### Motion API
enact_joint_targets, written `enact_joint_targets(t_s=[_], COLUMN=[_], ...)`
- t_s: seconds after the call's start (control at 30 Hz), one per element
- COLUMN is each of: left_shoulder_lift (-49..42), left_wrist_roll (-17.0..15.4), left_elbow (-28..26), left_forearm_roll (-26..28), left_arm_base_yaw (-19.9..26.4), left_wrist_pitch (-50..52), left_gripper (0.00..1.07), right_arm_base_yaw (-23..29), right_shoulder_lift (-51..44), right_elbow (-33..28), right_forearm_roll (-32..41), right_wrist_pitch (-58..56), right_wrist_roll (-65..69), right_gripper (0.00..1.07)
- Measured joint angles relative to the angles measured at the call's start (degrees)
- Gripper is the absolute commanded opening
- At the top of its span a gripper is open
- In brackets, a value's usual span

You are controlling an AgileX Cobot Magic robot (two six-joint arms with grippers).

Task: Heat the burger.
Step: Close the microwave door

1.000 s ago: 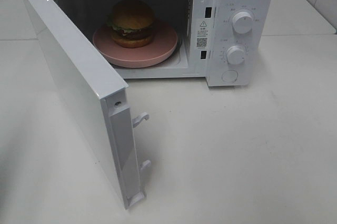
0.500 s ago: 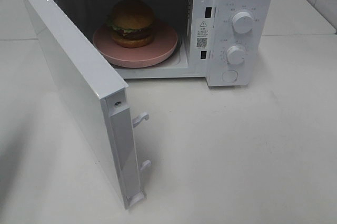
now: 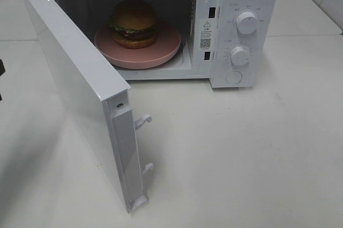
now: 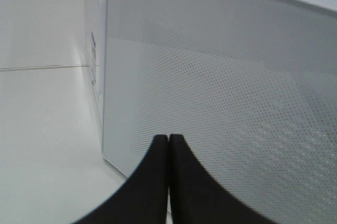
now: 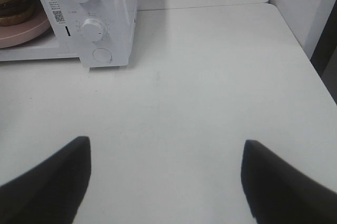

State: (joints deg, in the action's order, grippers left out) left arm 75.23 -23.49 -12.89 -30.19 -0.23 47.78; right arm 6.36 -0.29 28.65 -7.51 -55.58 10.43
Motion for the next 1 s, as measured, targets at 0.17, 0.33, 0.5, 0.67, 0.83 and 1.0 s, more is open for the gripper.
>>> enact_joint_targets(t_s=[0.17, 0.33, 0.5, 0.67, 0.83, 1.0], left_shoulder_lift=[4.13, 4.98, 5.04, 5.39, 7.62, 9.8], left_wrist_roll=[-0.11, 0.06, 0.69, 1.43, 1.43, 1.78], left_elbow=[-0.06, -1.6, -4.53, -5.79, -6.25, -6.93], left_forearm_roll=[-1.32, -1.55, -0.11, 1.03, 2.52, 4.64], left_arm_base_yaw=[-0.17, -3.72, -8.59, -10.89, -11.92, -15.3], left_wrist_pitch=[4.18, 4.01, 0.06, -0.57, -0.52, -0.97], left_gripper=[0.0, 0.0, 0.0, 0.0, 0.0, 0.0], right_arm_base_yaw=[0.0, 0.0, 0.0, 0.0, 0.0, 0.0], right_shoulder_lift=[0.0, 0.0, 0.0, 0.0, 0.0, 0.0], right_elbow=[0.0, 0.0, 0.0, 0.0, 0.0, 0.0], right_forearm_roll=[0.0, 0.0, 0.0, 0.0, 0.0, 0.0], right_wrist_pitch=[0.0, 0.0, 0.0, 0.0, 0.0, 0.0], right_wrist_roll=[0.0, 0.0, 0.0, 0.0, 0.0, 0.0], right_gripper=[0.76, 0.76, 0.76, 0.76, 0.76, 0.76])
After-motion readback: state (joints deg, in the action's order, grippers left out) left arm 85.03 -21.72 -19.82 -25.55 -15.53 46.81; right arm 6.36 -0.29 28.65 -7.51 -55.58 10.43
